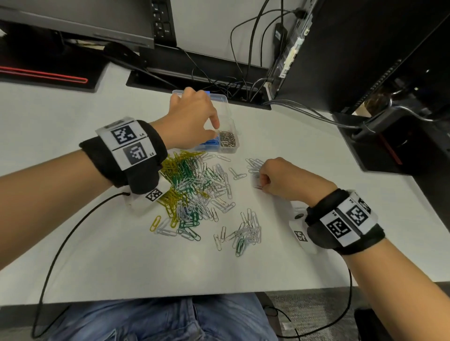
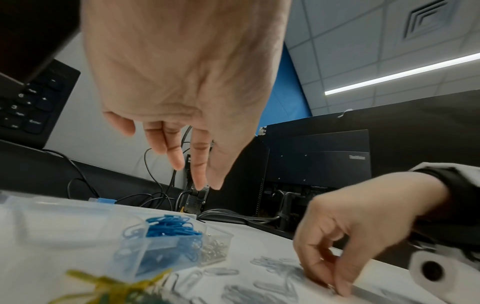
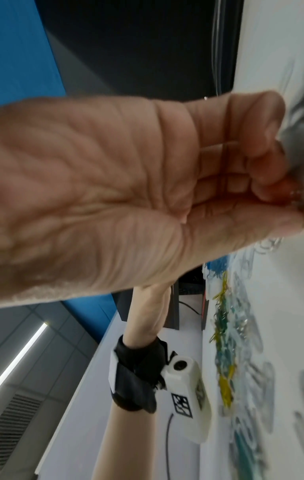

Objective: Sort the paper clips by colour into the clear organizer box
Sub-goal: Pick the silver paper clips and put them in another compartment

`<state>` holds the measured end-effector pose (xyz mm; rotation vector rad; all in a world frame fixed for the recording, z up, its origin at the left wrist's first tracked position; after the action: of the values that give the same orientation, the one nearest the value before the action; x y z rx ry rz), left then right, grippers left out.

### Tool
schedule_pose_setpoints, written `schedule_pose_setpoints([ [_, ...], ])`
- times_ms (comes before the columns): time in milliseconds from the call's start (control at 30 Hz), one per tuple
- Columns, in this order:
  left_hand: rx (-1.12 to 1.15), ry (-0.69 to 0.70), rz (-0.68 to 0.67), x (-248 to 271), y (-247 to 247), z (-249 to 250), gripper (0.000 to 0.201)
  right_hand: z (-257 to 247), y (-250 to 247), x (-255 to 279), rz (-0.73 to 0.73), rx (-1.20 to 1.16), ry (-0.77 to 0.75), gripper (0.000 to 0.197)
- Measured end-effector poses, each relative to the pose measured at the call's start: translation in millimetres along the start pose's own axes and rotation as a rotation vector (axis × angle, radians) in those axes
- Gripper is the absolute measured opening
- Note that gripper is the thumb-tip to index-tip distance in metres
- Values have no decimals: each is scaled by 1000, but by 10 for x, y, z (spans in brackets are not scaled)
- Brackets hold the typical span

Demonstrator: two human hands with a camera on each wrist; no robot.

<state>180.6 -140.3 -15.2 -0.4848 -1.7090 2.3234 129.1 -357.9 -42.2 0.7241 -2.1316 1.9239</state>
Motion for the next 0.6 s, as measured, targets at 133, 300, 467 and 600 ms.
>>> schedule_pose_setpoints([
  [133, -69, 87, -58, 195, 3, 7, 13, -236, -154, -37, 68, -40, -99, 9],
  [300, 5, 219, -314, 397, 24, 14, 16, -506, -495, -361, 311, -164, -183, 10],
  [467, -40, 365, -426, 603, 24, 61, 45, -531, -592, -470, 385, -267, -102, 22],
  [600, -220, 576, -469, 803, 91, 164, 59, -214, -495, -65, 300, -208, 45, 39],
])
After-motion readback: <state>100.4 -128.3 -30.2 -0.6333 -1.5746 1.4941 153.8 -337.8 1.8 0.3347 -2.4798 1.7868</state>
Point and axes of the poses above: each hand's wrist, its own x-axis away from the middle knuckle, its own y-axis out of the palm, z = x × y, the point moved 1 cm from there along -x, towards the middle knuckle, and after that the axes turned 1 degree about -x, right-handed, at the moved point
